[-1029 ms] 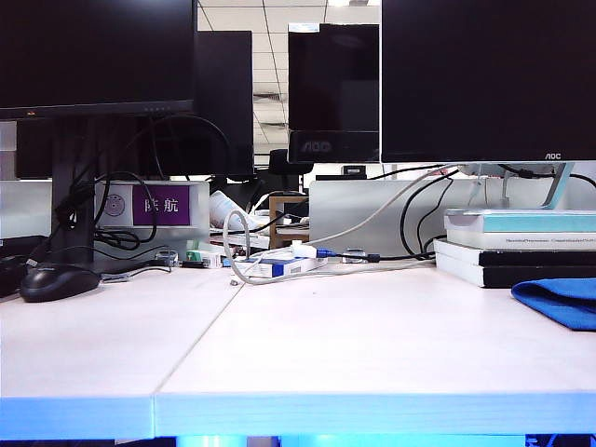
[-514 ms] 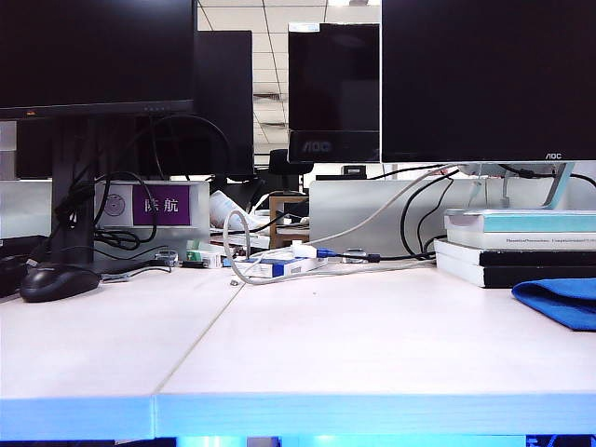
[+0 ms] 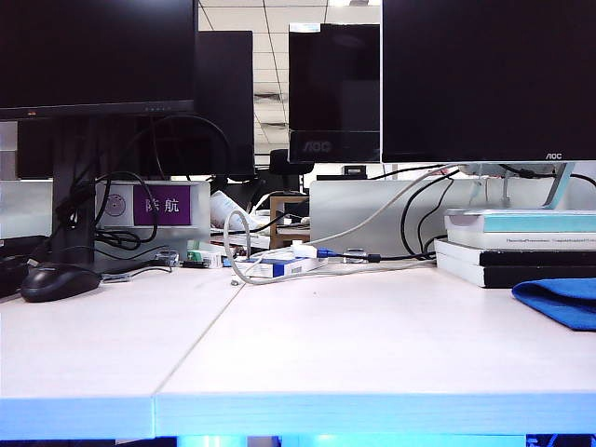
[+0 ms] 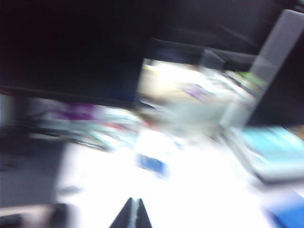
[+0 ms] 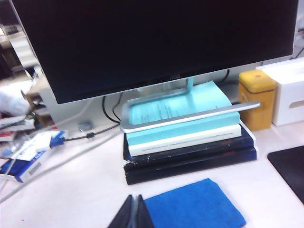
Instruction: Wipe the table from right to left using the rag.
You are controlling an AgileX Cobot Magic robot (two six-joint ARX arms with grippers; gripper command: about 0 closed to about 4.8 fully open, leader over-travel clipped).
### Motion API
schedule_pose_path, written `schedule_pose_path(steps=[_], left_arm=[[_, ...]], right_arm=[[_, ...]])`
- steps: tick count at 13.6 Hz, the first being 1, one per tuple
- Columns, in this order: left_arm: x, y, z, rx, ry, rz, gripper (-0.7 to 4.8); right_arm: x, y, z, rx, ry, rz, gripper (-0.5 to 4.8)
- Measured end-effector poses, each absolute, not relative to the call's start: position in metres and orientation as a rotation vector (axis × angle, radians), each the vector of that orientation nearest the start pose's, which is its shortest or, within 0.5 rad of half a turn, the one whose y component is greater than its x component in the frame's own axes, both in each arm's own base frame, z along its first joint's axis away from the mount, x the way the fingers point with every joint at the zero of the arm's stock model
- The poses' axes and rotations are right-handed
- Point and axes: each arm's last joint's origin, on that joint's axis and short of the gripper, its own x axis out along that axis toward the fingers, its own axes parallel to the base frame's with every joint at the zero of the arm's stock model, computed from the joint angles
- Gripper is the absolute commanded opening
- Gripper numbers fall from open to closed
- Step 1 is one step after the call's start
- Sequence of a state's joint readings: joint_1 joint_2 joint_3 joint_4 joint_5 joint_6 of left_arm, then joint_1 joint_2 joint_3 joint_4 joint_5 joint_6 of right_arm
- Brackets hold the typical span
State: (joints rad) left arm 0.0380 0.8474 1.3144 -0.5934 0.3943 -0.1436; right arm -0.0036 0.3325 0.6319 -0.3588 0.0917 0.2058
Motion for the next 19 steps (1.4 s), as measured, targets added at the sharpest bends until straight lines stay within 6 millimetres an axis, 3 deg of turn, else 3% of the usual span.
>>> schedule_pose_path(steps=[1, 2, 3, 7, 9, 12, 15, 19], left_arm=[[0.128, -0.011, 0.473, -0.175, 0.189, -0.518, -0.05], [0.126, -0.013, 0.478, -0.173, 0.184, -0.565, -0.05], [0.119, -0.018, 0.486, -0.151, 0.173, -0.661, -0.05], [0.112, -0.036, 0.487, -0.063, 0.171, -0.886, -0.05], [0.113, -0.045, 0.48, -0.008, 0.22, -0.876, -0.05], [0.115, -0.055, 0.466, 0.122, 0.329, -0.804, -0.05], [0.122, -0.064, 0.457, 0.163, 0.421, -0.821, -0.05], [0.123, -0.068, 0.458, 0.182, 0.406, -0.833, -0.05]], right_arm=[[0.104, -0.003, 0.327, 0.197, 0.165, -0.116, -0.02], [0.109, -0.003, 0.331, 0.196, 0.179, -0.116, -0.02], [0.122, -0.003, 0.35, 0.196, 0.207, -0.114, -0.02], [0.16, -0.003, 0.394, 0.192, 0.253, -0.116, -0.02], [0.175, -0.003, 0.406, 0.155, 0.317, -0.117, -0.02], [0.2, -0.003, 0.398, 0.131, 0.49, -0.116, -0.01], [0.211, -0.002, 0.387, 0.114, 0.585, -0.093, -0.01], [0.236, -0.001, 0.36, 0.062, 0.762, -0.079, -0.01]])
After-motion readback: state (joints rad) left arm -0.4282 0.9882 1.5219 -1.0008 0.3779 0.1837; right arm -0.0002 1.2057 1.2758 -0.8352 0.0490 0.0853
